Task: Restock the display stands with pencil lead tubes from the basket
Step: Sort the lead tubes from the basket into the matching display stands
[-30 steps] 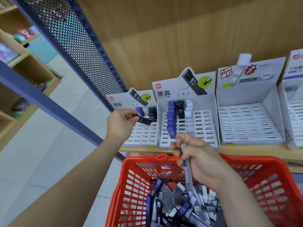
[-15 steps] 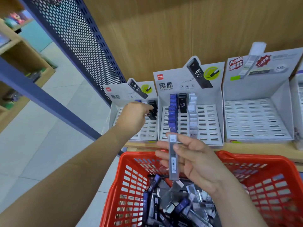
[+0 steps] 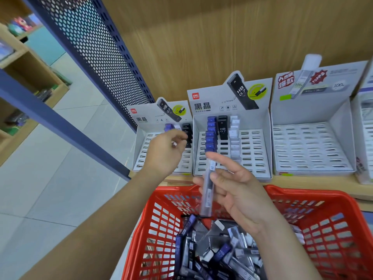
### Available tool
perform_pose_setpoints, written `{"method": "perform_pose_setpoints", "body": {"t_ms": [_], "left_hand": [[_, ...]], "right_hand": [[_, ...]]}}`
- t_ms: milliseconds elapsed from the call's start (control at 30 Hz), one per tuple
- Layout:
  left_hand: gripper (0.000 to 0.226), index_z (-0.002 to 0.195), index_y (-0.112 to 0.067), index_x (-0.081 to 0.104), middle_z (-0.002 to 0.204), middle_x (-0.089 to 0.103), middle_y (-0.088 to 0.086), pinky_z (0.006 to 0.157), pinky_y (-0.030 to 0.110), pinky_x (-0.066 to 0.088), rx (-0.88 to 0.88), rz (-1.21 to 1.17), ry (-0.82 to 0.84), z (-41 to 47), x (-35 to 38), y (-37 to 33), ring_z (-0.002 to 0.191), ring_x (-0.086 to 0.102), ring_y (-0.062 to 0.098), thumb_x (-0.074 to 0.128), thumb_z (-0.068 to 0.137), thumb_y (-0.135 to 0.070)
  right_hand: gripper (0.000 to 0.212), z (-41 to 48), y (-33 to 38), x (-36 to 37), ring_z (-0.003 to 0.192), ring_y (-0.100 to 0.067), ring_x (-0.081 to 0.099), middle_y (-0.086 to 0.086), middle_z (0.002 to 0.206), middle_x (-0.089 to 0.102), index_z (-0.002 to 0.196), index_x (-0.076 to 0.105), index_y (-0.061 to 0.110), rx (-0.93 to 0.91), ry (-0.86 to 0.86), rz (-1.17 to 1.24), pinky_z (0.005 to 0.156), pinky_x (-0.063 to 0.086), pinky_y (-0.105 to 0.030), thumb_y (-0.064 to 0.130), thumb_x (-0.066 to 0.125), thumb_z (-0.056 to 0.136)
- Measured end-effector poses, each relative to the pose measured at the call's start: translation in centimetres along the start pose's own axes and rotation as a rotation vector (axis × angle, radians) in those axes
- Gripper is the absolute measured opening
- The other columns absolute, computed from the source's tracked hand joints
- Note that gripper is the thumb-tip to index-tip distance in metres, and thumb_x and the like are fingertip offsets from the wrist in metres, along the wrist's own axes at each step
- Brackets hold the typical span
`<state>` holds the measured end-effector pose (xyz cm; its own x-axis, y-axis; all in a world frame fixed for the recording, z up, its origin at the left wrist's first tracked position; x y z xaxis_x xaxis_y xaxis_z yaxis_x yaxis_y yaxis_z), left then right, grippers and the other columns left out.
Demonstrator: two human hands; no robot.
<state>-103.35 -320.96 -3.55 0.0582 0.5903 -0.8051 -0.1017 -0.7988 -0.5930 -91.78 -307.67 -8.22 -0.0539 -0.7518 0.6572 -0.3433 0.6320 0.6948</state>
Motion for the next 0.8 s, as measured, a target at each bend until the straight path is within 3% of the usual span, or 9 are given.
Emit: {"method": "perform_pose_setpoints", "body": {"t_ms": [100,200,433,533,667,800], "left_hand": [[0.028,0.091,-0.012,0.069,0.088,0.072,0.012,0.067,0.029,0.056,-0.327,-0.476,0.426,-4.7,2.0,-0.3,0.068,0.066,0.018,0.054,0.095,-0.035],[0.042,0.101,-0.01,0.069,0.092,0.072,0.017,0.064,0.027,0.056,-0.371,-0.519,0.644,-8.2,2.1,-1.0,0.07,0.066,0.022,0.047,0.093,-0.045],[0.021,0.094,-0.008,0.073,0.073,0.067,0.01,0.057,0.02,0.053,-0.385,-0.691,0.389,-8.7,-1.2,-0.5,0.058,0.06,0.013,0.062,0.086,-0.025],[0.015,0.095,-0.006,0.074,0.077,0.069,0.013,0.064,0.02,0.055,-0.341,-0.677,0.307,-8.9,-2.3,-1.3,0.066,0.063,0.016,0.063,0.087,-0.012],[0.02,0.095,-0.011,0.074,0.092,0.074,0.013,0.082,0.035,0.058,-0.281,-0.609,0.222,-9.2,-3.1,-2.0,0.089,0.07,0.031,0.068,0.082,0.003],[0.024,0.102,-0.011,0.069,0.087,0.074,0.013,0.073,0.024,0.057,-0.255,-0.696,0.179,-9.4,-3.3,-2.5,0.082,0.071,0.022,0.064,0.084,0.004]], "right_hand": [[0.028,-0.2,1.0,-0.5,0.09,-0.032,0.073,-0.022,0.092,0.073,0.109,0.067,0.012,-0.075,-0.101,0.017,0.075,0.061,-0.034,-0.004,0.062,0.087],[0.023,-0.6,1.3,-0.7,0.08,-0.028,0.075,-0.018,0.086,0.074,0.104,0.059,0.007,-0.111,-0.184,0.072,0.074,0.062,-0.034,-0.005,0.064,0.085],[0.019,-1.8,1.3,-0.5,0.078,-0.027,0.075,-0.014,0.077,0.072,0.093,0.058,0.01,-0.135,-0.276,-0.031,0.065,0.059,-0.028,-0.001,0.071,0.084],[0.009,-2.2,1.2,-0.8,0.075,-0.023,0.074,-0.013,0.076,0.073,0.087,0.064,0.007,-0.14,-0.309,-0.007,0.067,0.059,-0.025,0.002,0.072,0.084],[0.014,-2.5,1.2,-1.3,0.076,-0.024,0.074,-0.017,0.08,0.071,0.087,0.065,0.003,-0.121,-0.311,0.088,0.073,0.06,-0.025,-0.011,0.066,0.083],[0.026,-2.7,1.4,-1.4,0.078,-0.027,0.075,-0.021,0.09,0.073,0.098,0.061,0.005,-0.119,-0.299,0.074,0.078,0.061,-0.028,-0.017,0.063,0.083]]}}
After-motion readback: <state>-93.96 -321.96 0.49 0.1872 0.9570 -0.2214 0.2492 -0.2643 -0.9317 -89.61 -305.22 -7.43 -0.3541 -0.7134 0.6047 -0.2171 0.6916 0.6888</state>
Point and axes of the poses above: each hand's wrist, its own z-axis towards the middle knuckle, its own x-axis out of the palm, y = z × x, the point moved 9 cm from there along z, towards the middle knuckle
